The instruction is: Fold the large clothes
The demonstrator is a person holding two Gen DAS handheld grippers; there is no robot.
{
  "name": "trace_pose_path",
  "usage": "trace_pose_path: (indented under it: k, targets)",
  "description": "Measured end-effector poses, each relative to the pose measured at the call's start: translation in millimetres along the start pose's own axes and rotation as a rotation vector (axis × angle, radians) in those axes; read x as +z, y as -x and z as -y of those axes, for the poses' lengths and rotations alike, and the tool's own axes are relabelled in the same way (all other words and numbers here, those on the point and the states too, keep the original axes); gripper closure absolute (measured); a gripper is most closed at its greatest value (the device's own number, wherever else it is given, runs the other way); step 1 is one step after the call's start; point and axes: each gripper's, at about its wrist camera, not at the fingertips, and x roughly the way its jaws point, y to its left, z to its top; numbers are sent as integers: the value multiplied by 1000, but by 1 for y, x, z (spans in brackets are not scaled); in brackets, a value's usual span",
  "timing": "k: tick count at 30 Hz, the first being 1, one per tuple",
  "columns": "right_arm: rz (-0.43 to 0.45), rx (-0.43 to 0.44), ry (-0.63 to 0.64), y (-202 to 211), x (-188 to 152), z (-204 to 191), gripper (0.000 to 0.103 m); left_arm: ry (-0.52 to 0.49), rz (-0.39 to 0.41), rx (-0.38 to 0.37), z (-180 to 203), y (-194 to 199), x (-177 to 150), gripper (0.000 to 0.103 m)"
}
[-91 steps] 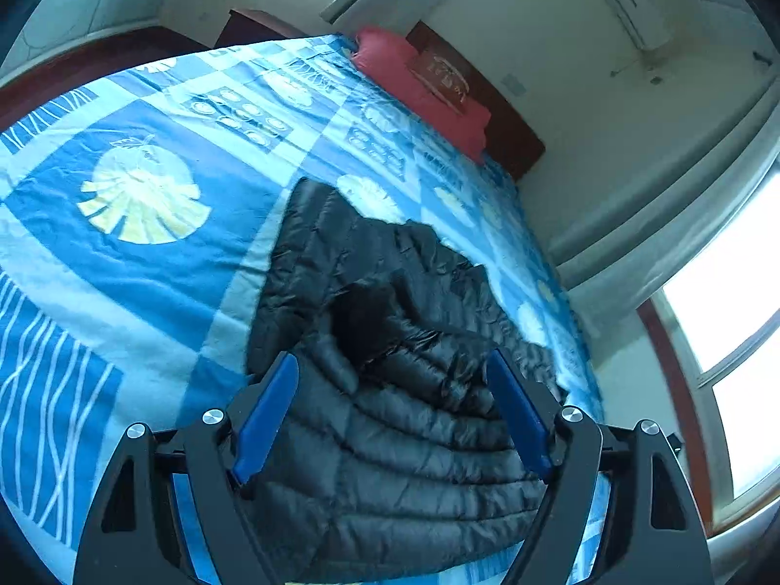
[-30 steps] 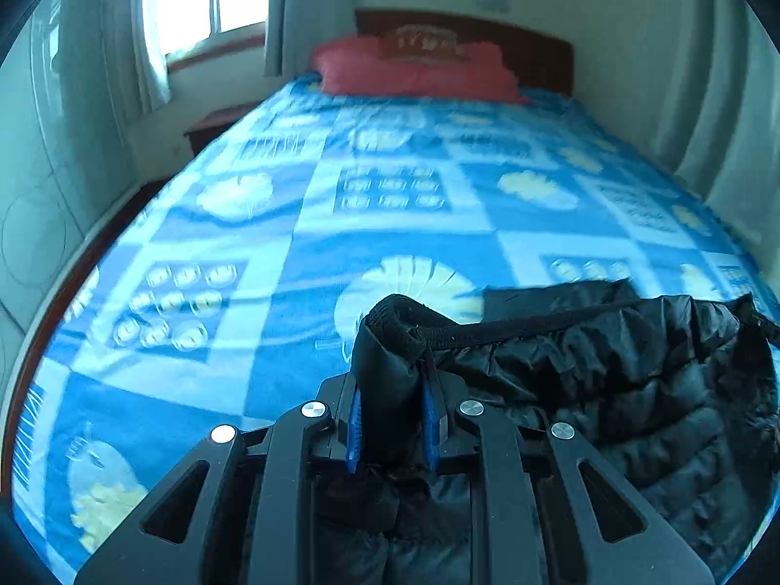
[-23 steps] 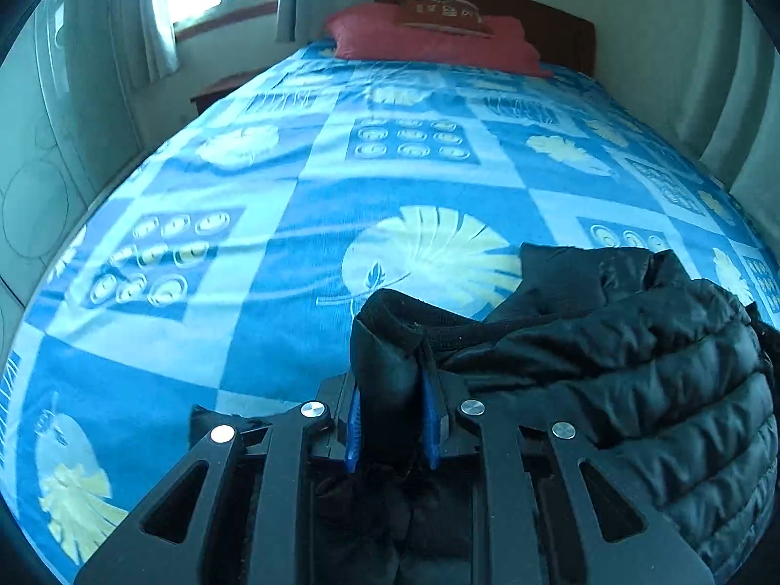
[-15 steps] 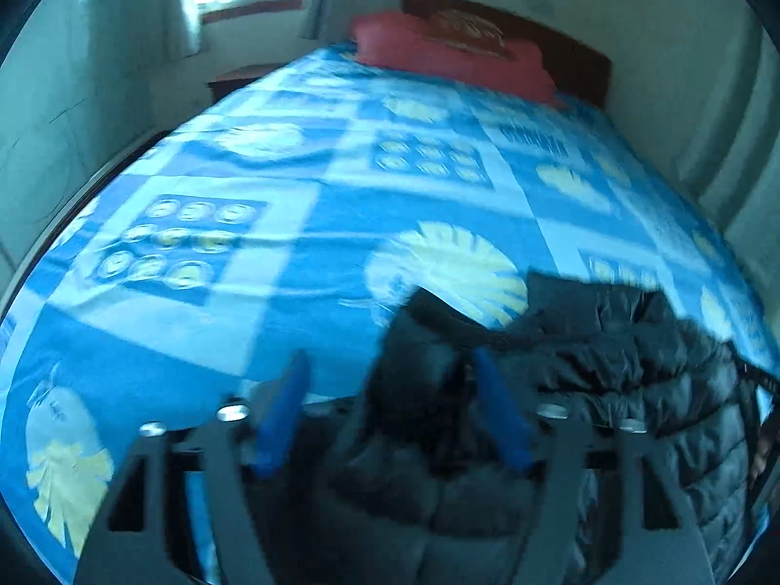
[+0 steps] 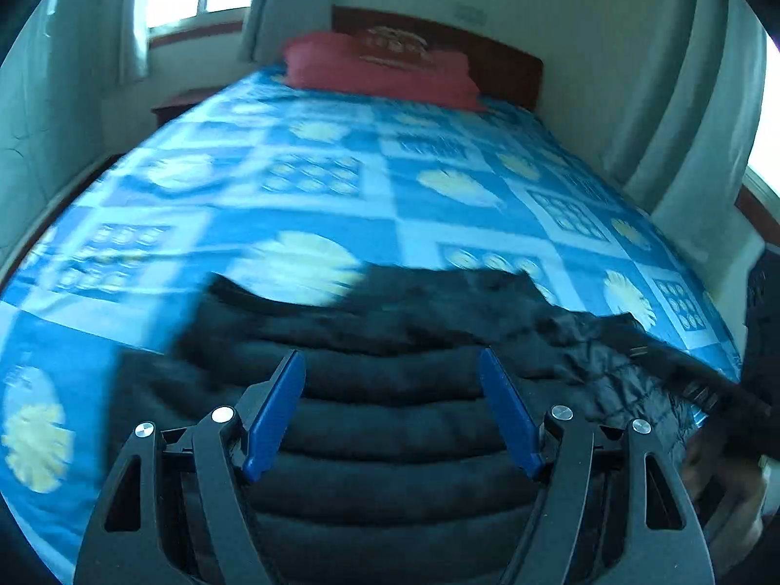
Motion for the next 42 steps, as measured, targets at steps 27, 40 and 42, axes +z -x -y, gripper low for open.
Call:
trace_pose_path:
  k: [27,40,42]
  targets:
    - [-78,-238,20,-2,-27,52,63,63,-68,184,-67,-11,-35,35]
    - [-47,-345,61,42,-90,78,52,97,-59,199,-95,21,-88,33]
    - [-48,-334,37,53,-89,77,52,120,-63,188,-98,26,-85,33]
